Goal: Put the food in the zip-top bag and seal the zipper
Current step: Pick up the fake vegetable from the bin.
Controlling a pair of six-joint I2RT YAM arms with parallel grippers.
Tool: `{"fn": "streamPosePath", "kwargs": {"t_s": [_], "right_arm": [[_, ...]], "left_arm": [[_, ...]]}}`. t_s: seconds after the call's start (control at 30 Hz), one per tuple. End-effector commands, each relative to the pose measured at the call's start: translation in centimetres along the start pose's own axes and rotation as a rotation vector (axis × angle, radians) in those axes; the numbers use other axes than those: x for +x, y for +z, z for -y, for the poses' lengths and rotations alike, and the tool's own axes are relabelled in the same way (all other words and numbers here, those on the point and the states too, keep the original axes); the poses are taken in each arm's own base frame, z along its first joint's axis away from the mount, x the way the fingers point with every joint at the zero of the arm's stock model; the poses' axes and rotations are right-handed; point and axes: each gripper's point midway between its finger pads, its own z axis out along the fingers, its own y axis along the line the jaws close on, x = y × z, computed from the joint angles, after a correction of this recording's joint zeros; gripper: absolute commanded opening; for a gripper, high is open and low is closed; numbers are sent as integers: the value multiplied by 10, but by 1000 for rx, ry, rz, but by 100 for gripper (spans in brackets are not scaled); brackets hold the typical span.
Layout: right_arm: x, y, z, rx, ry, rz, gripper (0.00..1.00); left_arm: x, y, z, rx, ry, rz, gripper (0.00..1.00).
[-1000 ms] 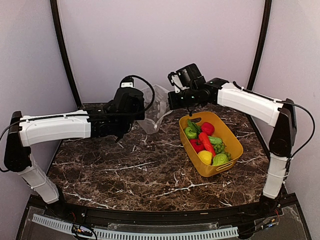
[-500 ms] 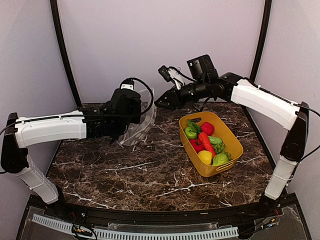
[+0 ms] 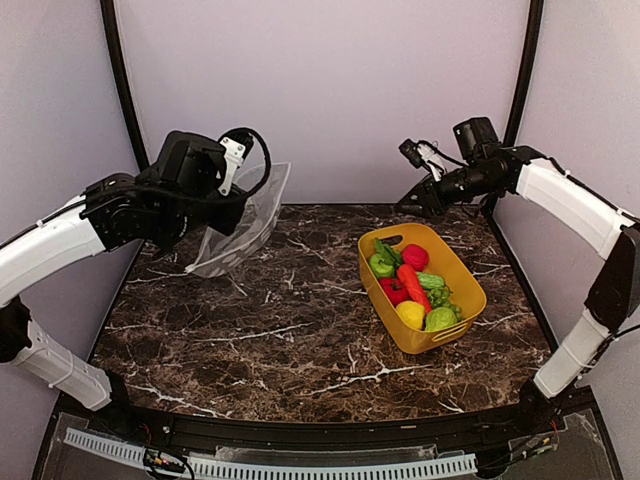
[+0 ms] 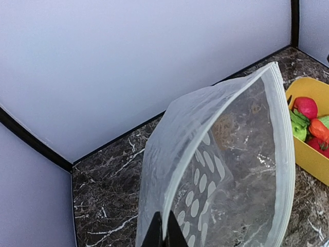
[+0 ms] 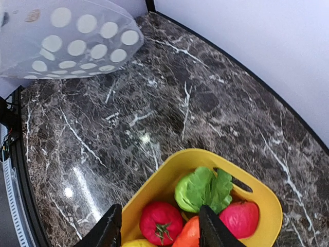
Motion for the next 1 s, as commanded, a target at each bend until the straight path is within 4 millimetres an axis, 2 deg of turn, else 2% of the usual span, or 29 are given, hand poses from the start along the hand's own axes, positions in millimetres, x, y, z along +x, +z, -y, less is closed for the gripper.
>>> {"fn": "streamPosePath", "kwargs": {"t_s": [0.0,0.1,0.17,0.3,0.4,0.53,0.7,0.97], "right_arm": [[62,9,27,2,119,-165,45],[88,21,35,-1,188,-226,41],[106,33,39,-13,238,-276,40],[132,49,52,10,302,-369,40],[147,57,61,43,337,-421,42],[162,63,72,85,359,-473,46],[175,71,71,64,387,-513,50],[177,81,75,43,413,-525,51]], "left_arm": [[53,5,46,221,143,-180,1],[68,22,88,338,87,-241,1],[70,31,111,397,24,-263,1],[65,40,141,483,-50,-266,1],[56,43,147,500,-91,-248,1],[50,44,144,484,-138,-224,1],[50,43,138,459,-164,-200,1],[55,47,130,407,-263,-253,1]]}}
